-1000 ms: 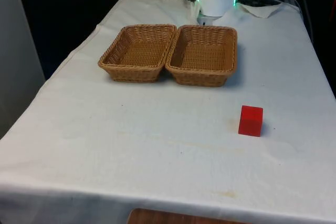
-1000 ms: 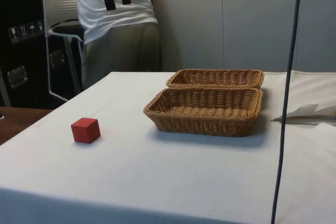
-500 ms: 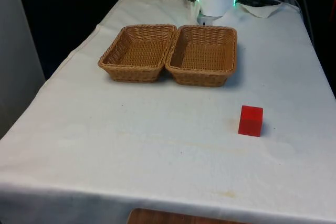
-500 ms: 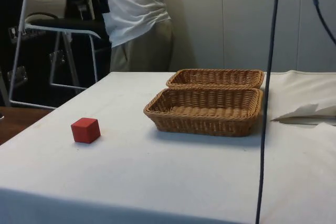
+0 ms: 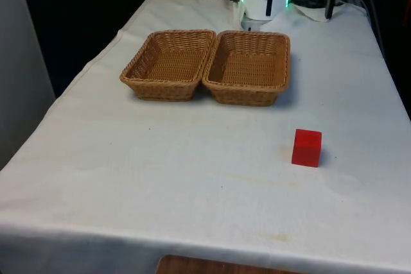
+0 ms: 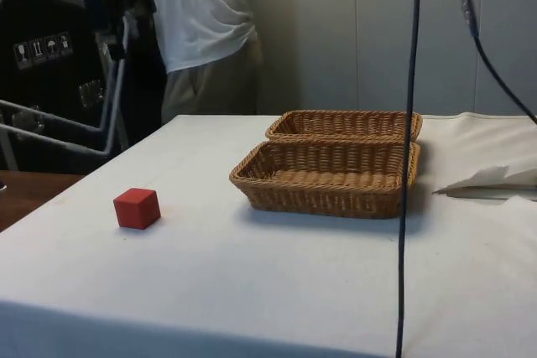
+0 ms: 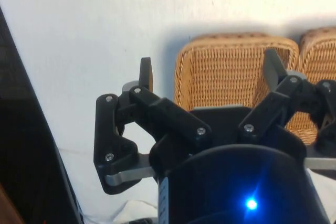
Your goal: Pick up the red cube and place it into the right basket.
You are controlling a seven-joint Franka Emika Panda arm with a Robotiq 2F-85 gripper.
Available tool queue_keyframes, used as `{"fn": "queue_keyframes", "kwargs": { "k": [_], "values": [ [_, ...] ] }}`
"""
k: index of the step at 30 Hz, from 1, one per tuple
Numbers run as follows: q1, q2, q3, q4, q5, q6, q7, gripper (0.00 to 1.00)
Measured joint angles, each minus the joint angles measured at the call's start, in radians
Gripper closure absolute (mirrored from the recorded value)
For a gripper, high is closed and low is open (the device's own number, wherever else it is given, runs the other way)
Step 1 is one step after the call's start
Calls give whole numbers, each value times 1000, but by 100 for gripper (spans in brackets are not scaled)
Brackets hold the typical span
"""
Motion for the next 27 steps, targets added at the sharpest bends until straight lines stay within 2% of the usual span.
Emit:
{"fn": "queue_keyframes", "kwargs": {
  "k": [13, 17, 21, 27],
  "values": [
    [-1, 46, 0, -30, 34, 109, -60, 0],
    [-2, 60, 0, -30, 42, 132, -63, 0],
    [-5, 99, 0, -18, 77, 165, -61, 0],
    [-9, 132, 0, -1, 105, 178, -54, 0]
  ]
}}
